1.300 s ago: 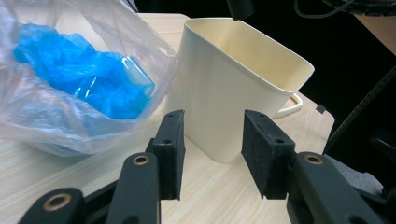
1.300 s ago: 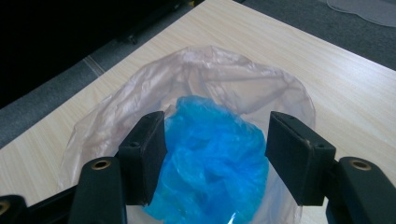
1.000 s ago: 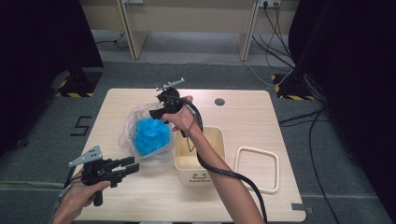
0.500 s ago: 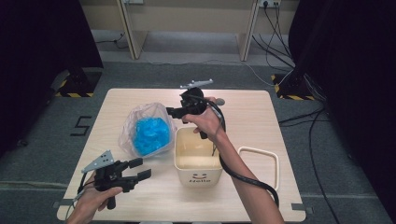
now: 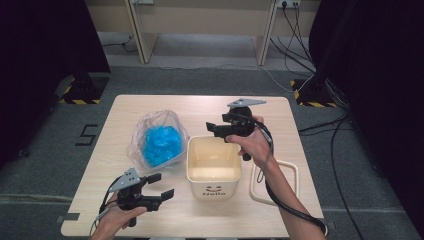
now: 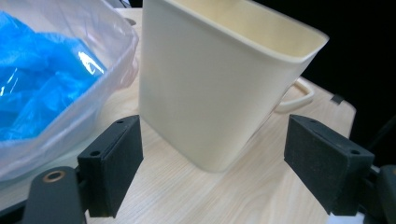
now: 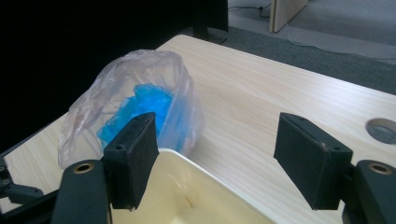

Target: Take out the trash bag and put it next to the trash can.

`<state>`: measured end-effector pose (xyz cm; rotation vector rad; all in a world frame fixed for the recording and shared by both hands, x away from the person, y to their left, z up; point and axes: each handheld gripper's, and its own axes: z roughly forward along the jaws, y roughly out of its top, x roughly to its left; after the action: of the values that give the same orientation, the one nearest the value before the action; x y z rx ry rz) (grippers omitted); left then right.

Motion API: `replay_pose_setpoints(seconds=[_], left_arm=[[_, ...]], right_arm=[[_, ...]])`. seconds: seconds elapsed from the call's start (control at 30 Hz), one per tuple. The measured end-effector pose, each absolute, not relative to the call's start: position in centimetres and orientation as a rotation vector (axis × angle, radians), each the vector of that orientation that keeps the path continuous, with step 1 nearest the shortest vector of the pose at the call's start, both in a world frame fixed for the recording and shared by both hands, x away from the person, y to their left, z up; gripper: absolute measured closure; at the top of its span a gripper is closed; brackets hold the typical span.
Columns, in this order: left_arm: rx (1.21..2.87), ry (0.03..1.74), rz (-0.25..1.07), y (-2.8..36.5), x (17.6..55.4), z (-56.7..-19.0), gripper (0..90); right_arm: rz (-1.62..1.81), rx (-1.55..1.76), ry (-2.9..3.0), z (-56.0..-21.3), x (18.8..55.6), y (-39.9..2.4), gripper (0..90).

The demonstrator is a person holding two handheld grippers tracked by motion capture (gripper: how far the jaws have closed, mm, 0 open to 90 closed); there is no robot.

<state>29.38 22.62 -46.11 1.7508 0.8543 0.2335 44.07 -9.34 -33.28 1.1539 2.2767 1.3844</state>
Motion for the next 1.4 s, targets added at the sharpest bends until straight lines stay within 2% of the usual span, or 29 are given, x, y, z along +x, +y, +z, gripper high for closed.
replay_pose_setpoints(seconds=[0.33, 0.7, 0.87, 1.03, 1.4], left_arm=[[1.847, 0.846, 0.270, 22.1, 29.3, -48.7, 15.0], [1.974, 0.889, 0.400, 22.8, 29.9, -50.4, 15.2], [2.023, 0.902, 0.409, 22.8, 30.0, -50.9, 15.6], [2.080, 0.908, 0.415, 22.9, 30.0, -51.5, 15.8], [2.144, 0.915, 0.431, 23.1, 30.0, -52.2, 16.3]], right_arm=[[1.384, 1.215, 2.205, -35.2, 41.9, -15.1, 27.0], [1.289, 1.311, 2.109, -39.2, 40.3, -21.5, 23.1], [1.213, 1.394, 2.049, -41.6, 39.5, -24.4, 23.3], [1.150, 1.460, 2.017, -43.9, 38.8, -26.1, 23.9], [1.067, 1.542, 2.000, -46.2, 37.7, -28.4, 22.0]])
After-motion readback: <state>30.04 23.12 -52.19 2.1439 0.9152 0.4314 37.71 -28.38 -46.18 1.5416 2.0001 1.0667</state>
